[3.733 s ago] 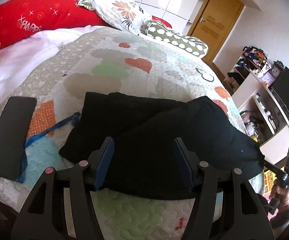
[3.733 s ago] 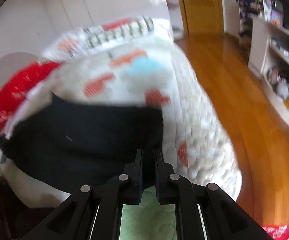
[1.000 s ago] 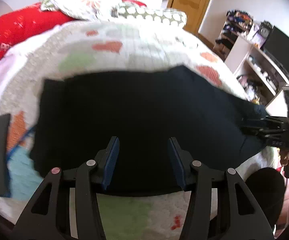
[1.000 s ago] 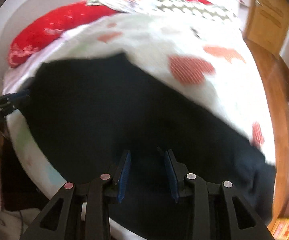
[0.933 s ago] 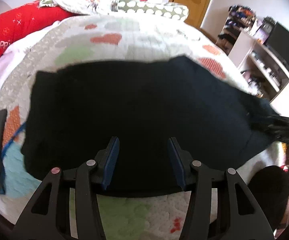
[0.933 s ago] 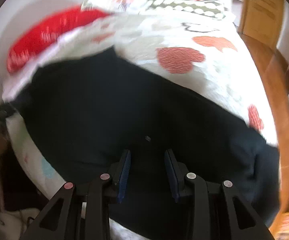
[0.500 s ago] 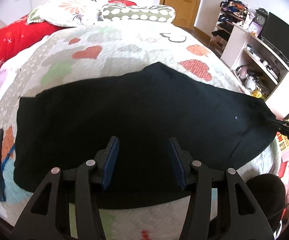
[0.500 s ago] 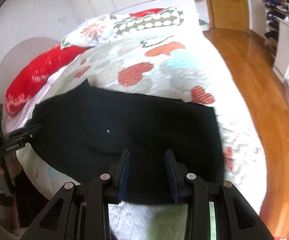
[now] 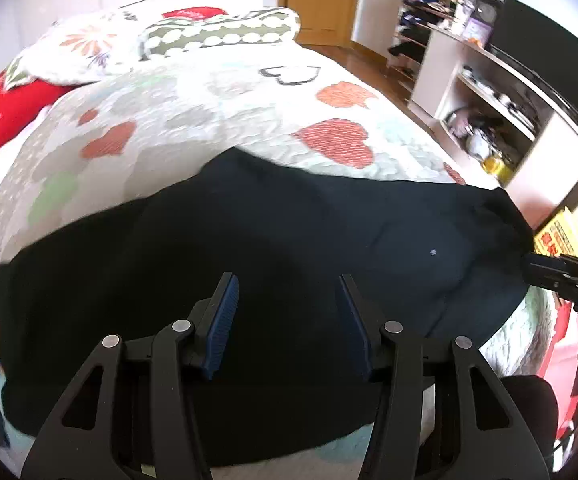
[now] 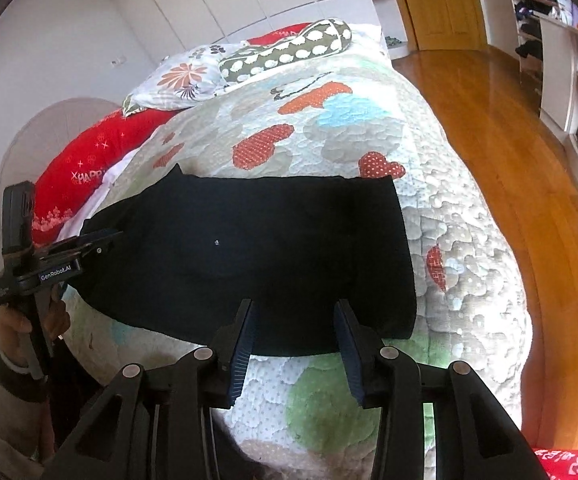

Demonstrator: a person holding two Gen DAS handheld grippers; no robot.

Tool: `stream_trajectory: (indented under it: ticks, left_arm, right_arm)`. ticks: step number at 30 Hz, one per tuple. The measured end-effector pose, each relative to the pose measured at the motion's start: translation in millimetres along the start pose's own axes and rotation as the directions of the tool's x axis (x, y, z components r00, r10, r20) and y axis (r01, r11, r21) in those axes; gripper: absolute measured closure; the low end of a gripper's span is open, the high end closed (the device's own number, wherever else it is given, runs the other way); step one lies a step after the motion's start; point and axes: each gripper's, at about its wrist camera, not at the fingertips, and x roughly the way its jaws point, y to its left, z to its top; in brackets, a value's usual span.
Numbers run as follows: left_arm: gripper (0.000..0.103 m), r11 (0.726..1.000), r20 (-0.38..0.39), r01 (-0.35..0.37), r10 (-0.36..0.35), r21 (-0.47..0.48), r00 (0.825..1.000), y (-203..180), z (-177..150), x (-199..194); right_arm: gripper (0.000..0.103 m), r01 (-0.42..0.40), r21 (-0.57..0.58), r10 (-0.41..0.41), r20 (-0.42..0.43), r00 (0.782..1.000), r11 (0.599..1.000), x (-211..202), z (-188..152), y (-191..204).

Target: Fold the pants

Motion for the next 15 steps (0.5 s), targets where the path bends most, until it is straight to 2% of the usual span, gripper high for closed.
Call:
stream_trajectory:
  ticks: [6, 10, 13, 15]
  left_arm:
    - [0.053, 0.994, -0.030, 0.066, -0.063, 0.093, 0.998, -33, 18, 21]
    - [0.053, 0.978, -0.043, 0.113, -0.107, 0.178, 0.993, -61, 35, 36]
    - [0.053, 0.962, -0.062, 0.172, -0.163, 0.211, 0.985, -78, 46, 47]
    - [0.052, 0.946, -0.087, 0.227, -0.212, 0.234, 0.973, -90, 54, 56]
  right_arm:
    - [0.064, -0.020, 0.021, 0.020, 0.016, 1.000, 1.000, -9, -2, -4]
    - [0.064, -0.021, 0.024, 0.020, 0.031, 0.999, 1.000, -22, -5, -5]
    - [0.061, 0.011, 0.040, -0.013, 0.038, 0.999, 0.999, -32, -10, -11]
    - [0.060, -0.012, 0.063, 0.009, 0.043, 0.999, 0.998, -32, -14, -17]
